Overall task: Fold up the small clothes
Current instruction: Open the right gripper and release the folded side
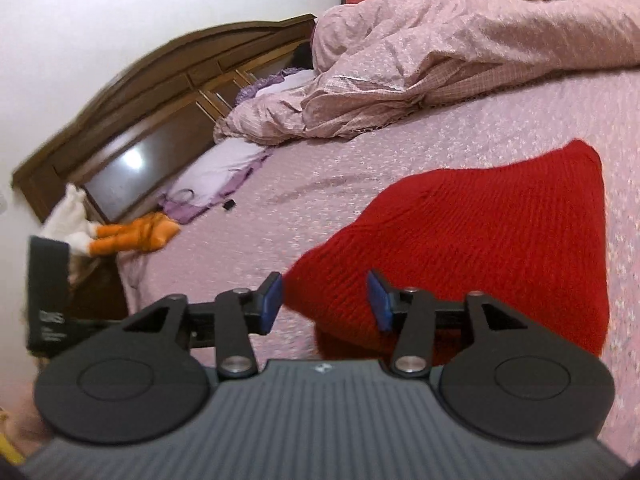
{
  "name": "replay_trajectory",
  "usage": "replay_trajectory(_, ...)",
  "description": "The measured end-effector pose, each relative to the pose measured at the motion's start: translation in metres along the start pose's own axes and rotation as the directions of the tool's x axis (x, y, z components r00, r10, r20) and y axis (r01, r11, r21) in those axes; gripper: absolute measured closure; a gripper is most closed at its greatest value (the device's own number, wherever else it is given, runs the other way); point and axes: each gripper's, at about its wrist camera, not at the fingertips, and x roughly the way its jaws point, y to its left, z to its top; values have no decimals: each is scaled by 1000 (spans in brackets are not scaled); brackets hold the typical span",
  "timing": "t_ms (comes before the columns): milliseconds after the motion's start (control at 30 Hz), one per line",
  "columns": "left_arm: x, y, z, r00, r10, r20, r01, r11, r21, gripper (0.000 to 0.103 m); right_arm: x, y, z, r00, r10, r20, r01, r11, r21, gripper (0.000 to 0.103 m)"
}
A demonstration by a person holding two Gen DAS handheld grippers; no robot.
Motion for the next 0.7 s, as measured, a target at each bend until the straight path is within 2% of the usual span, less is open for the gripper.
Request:
replay_trajectory(200,-17,-8,10,998,-65,26,65,998,2,5,-34,-12,3,998,-11,64,6,997,72,52)
replay_trajectory(400,-33,-28,25,987,-145,67,142,989,40,5,-62,-35,7,990,-49,130,29,988,149,51)
replay_trajectory(700,-32,-77,39,972,-224,69,213,967,140,5,-80,-78,-4,968,-189,164,135,946,294,51)
